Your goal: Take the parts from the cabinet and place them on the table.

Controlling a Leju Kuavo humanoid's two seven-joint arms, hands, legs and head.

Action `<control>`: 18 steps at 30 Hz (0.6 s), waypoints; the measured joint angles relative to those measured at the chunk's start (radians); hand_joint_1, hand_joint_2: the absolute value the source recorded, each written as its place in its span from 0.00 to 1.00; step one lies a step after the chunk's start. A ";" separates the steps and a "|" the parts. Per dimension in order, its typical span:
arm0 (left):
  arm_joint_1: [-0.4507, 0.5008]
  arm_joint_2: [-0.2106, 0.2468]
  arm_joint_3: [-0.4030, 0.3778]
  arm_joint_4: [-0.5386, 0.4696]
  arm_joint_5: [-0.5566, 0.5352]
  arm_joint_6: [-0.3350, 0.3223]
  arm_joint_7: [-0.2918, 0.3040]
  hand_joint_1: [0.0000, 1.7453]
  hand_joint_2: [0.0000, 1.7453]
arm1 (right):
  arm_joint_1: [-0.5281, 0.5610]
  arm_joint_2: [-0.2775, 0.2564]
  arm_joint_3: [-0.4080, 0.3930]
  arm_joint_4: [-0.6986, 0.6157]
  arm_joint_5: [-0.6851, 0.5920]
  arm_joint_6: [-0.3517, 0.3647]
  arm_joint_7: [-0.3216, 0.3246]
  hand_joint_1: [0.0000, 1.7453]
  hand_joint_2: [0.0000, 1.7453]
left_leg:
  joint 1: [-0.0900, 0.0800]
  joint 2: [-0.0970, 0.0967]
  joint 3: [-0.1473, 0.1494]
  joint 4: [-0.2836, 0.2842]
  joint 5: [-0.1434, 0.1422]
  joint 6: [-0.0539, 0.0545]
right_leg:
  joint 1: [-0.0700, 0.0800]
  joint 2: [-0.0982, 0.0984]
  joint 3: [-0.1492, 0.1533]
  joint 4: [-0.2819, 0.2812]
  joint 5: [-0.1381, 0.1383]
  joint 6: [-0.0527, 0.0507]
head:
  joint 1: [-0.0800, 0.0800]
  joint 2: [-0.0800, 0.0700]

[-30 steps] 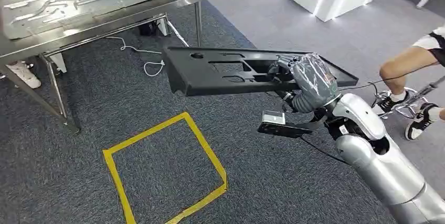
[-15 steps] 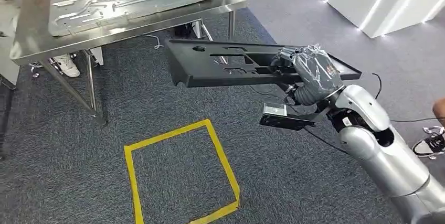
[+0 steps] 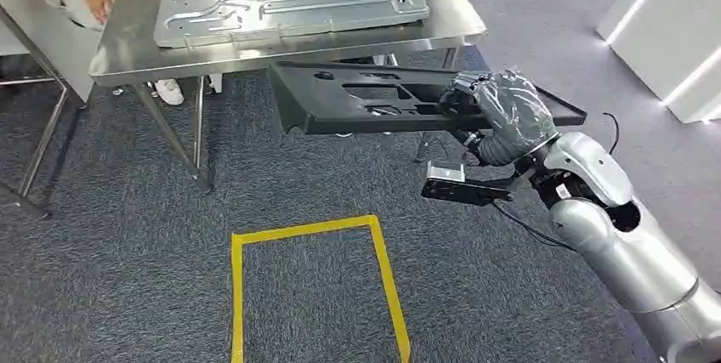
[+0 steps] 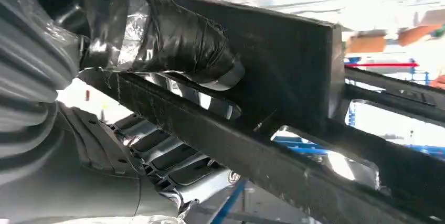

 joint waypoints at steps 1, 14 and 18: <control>0.001 0.000 0.000 0.000 0.000 -0.002 0.000 0.00 1.00 | 0.000 0.001 0.003 0.003 0.004 -0.001 0.003 1.00 1.00 | -0.001 -0.016 0.019 0.000 -0.014 -0.003 | 0.000 0.011 0.003 -0.072 0.077 -0.007 | 0.000 0.000; -0.002 -0.006 0.003 -0.002 -0.003 -0.008 0.013 0.00 1.00 | 0.029 0.106 0.079 0.026 0.109 -0.037 0.072 1.00 1.00 | 0.008 0.083 -0.174 0.249 -0.108 -0.061 | 0.006 -0.047 0.163 -0.238 0.175 -0.059 | -0.005 0.000; 0.009 -0.005 0.005 -0.002 -0.010 -0.003 0.017 0.00 1.00 | 0.036 0.135 0.102 0.042 0.130 -0.050 0.084 1.00 1.00 | -0.005 0.160 -0.128 0.009 0.119 -0.044 | 0.010 -0.091 0.236 -0.237 0.113 -0.046 | -0.003 0.000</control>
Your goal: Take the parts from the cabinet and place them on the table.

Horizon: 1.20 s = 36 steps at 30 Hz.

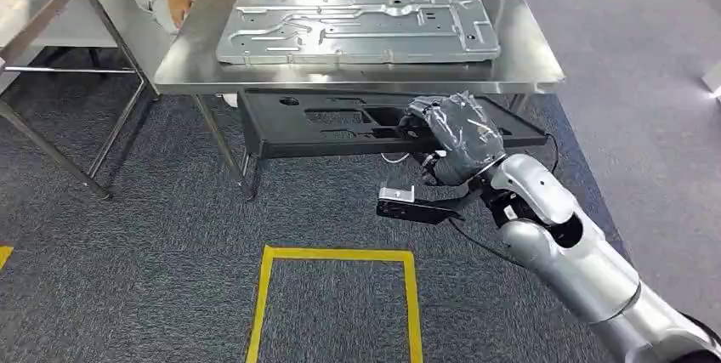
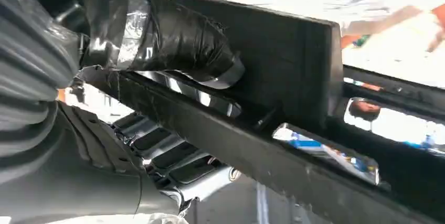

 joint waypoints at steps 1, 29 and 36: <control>-0.005 -0.002 0.000 0.000 0.000 0.001 0.000 0.00 1.00 | -0.001 0.002 0.003 0.004 0.000 -0.002 0.001 1.00 1.00 | -0.005 -0.002 0.002 0.001 -0.039 0.003 | 0.004 -0.008 0.003 -0.004 -0.012 0.010 | -0.003 0.000; 0.002 -0.007 0.006 0.002 -0.010 0.004 -0.017 0.00 1.00 | -0.080 -0.084 -0.034 0.090 0.090 0.082 0.068 1.00 1.00 | 0.023 -0.075 0.017 0.082 -0.121 -0.039 | -0.018 0.084 -0.061 0.016 0.039 0.001 | -0.002 0.000; 0.005 -0.007 0.013 0.002 -0.022 0.000 -0.020 0.00 1.00 | -0.099 -0.093 -0.020 0.131 0.181 0.083 0.105 1.00 1.00 | 0.016 -0.074 0.075 -0.021 -0.060 0.012 | -0.018 0.078 -0.081 0.105 0.061 0.046 | 0.000 0.000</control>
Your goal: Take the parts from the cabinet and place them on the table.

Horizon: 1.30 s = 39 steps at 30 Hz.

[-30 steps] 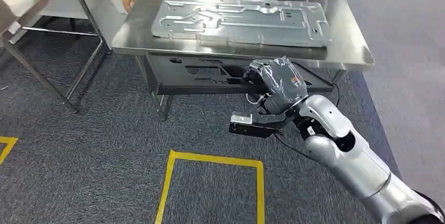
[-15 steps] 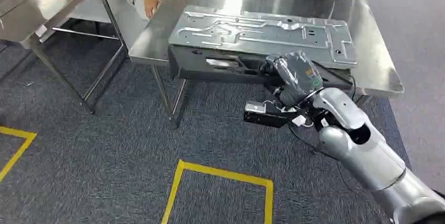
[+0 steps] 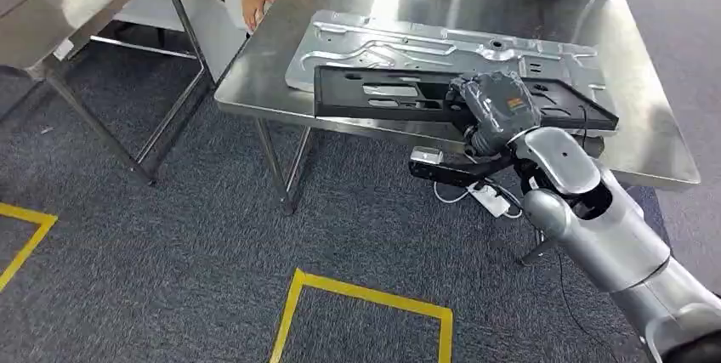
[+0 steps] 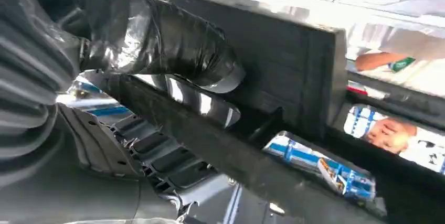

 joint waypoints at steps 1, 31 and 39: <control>0.000 0.000 0.000 0.000 -0.002 0.000 0.000 0.00 1.00 | -0.001 -0.002 0.002 0.005 0.015 -0.006 0.004 1.00 1.00 | -0.001 -0.001 0.014 -0.008 -0.006 0.007 | -0.001 0.003 -0.046 0.068 0.010 0.000 | 0.000 0.000; 0.004 -0.013 0.018 0.009 -0.024 0.000 -0.003 0.00 1.00 | 0.061 0.026 -0.038 0.164 0.170 -0.093 0.033 1.00 1.00 | 0.004 -0.004 -0.016 -0.017 0.029 -0.003 | 0.009 0.019 0.026 -0.018 -0.029 -0.018 | 0.001 0.000; 0.002 -0.013 0.025 0.010 -0.032 0.000 -0.008 0.00 1.00 | 0.088 0.027 -0.069 0.217 0.184 -0.093 0.041 1.00 1.00 | 0.004 -0.013 0.118 -0.019 -0.081 -0.009 | 0.002 0.017 -0.160 0.005 -0.026 -0.009 | 0.002 0.000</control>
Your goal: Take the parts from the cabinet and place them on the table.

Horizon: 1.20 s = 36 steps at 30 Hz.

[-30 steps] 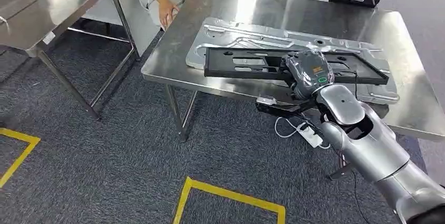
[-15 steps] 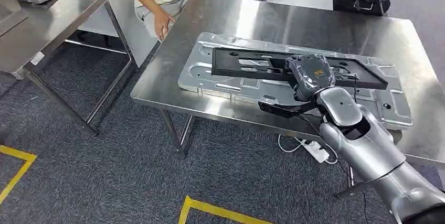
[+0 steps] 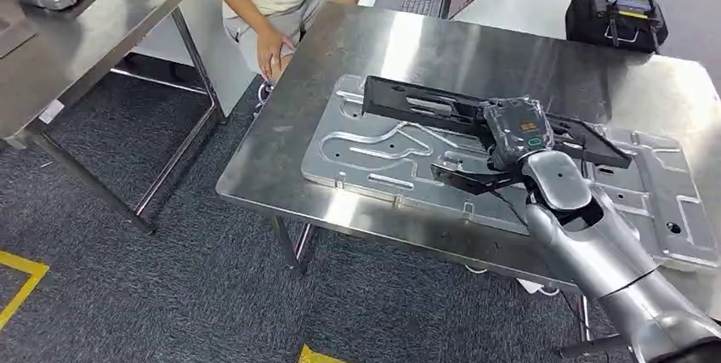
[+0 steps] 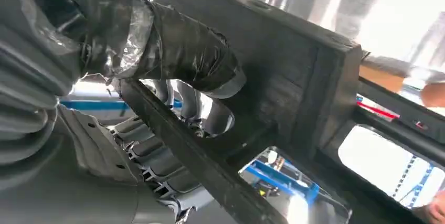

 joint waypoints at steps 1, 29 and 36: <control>0.009 0.000 0.000 0.001 -0.003 -0.002 -0.003 0.00 1.00 | 0.004 0.000 -0.003 0.006 0.000 0.000 0.000 1.00 1.00 | 0.000 -0.001 0.003 -0.001 -0.011 -0.005 | 0.000 -0.004 0.000 -0.064 0.120 -0.004 | 0.001 0.000; -0.006 -0.004 0.052 0.004 0.002 -0.011 -0.010 0.00 0.00 | 0.036 0.061 -0.081 0.090 0.031 -0.011 0.002 0.00 0.00 | -0.027 0.007 -0.113 0.014 0.077 -0.004 | 0.024 0.002 0.095 -0.090 0.072 -0.051 | 0.002 0.000; -0.010 -0.007 0.053 0.004 -0.019 -0.007 0.019 0.00 0.00 | 0.060 0.112 -0.089 0.026 -0.041 -0.013 -0.011 0.00 0.00 | -0.016 0.013 -0.102 -0.012 0.100 0.016 | 0.024 0.003 0.097 -0.084 0.064 -0.030 | 0.002 0.000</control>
